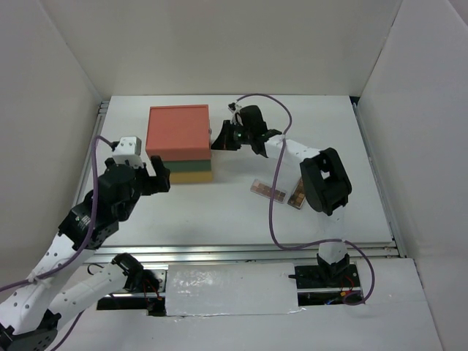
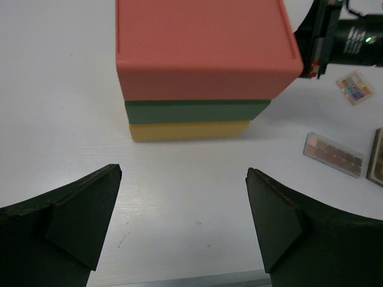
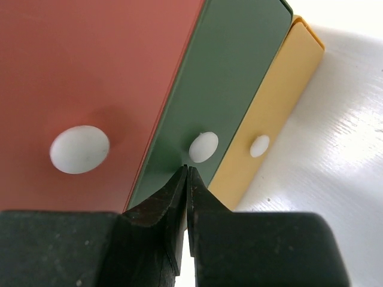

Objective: Organize the makeup

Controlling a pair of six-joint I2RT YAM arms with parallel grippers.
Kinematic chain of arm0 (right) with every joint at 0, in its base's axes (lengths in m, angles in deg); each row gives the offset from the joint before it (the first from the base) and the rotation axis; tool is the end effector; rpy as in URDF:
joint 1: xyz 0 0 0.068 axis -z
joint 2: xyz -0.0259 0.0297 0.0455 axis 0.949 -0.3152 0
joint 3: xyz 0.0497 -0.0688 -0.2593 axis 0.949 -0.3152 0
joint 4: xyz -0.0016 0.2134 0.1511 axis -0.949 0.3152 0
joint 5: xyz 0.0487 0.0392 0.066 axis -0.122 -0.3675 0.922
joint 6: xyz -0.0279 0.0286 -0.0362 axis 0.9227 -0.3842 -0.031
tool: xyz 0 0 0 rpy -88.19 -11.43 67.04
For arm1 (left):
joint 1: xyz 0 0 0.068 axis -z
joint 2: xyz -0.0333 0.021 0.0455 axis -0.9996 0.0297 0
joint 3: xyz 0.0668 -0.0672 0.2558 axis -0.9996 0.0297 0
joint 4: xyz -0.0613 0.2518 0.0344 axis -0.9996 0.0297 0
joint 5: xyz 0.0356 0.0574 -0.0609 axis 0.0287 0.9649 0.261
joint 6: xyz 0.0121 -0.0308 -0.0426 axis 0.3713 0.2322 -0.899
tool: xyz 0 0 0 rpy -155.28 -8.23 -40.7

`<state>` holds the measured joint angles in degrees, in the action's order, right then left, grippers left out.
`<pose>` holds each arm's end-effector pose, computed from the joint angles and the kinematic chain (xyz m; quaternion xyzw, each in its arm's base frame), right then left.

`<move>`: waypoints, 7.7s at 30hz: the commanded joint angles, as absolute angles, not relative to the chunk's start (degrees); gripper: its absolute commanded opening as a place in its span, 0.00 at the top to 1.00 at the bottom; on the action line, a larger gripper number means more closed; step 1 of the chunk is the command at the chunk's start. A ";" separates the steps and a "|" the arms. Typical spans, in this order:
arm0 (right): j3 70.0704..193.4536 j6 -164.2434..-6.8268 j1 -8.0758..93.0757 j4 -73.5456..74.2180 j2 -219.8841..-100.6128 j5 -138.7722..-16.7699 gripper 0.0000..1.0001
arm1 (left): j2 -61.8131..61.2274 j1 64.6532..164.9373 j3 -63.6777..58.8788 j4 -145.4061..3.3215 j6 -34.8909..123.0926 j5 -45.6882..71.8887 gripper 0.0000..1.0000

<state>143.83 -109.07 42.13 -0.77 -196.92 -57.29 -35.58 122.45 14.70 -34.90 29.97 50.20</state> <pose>0.4068 0.2494 0.2244 -0.1160 0.8390 0.4256 0.3186 0.1245 -0.0637 0.3704 -0.0860 0.7974 -0.1045 0.5881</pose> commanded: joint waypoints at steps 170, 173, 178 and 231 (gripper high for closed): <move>115.62 -84.80 48.08 28.56 -159.48 -88.83 0.00 | -7.05 121.16 -9.60 -26.50 18.07 42.81 0.01; 116.42 -80.49 46.06 27.61 -165.46 -86.48 0.00 | -12.32 121.34 -5.48 -25.53 18.33 43.33 0.01; 118.87 -74.50 42.54 27.95 -174.08 -89.09 0.00 | -17.16 121.34 -2.83 -23.50 23.68 42.01 0.01; 140.13 -126.97 42.18 1.32 -183.83 -80.40 0.79 | -35.53 118.62 16.07 -31.32 25.71 49.57 0.01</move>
<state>135.76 -119.10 41.52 7.84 -180.27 -81.73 -35.08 118.80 15.99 -29.19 26.73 48.10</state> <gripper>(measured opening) 0.618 0.994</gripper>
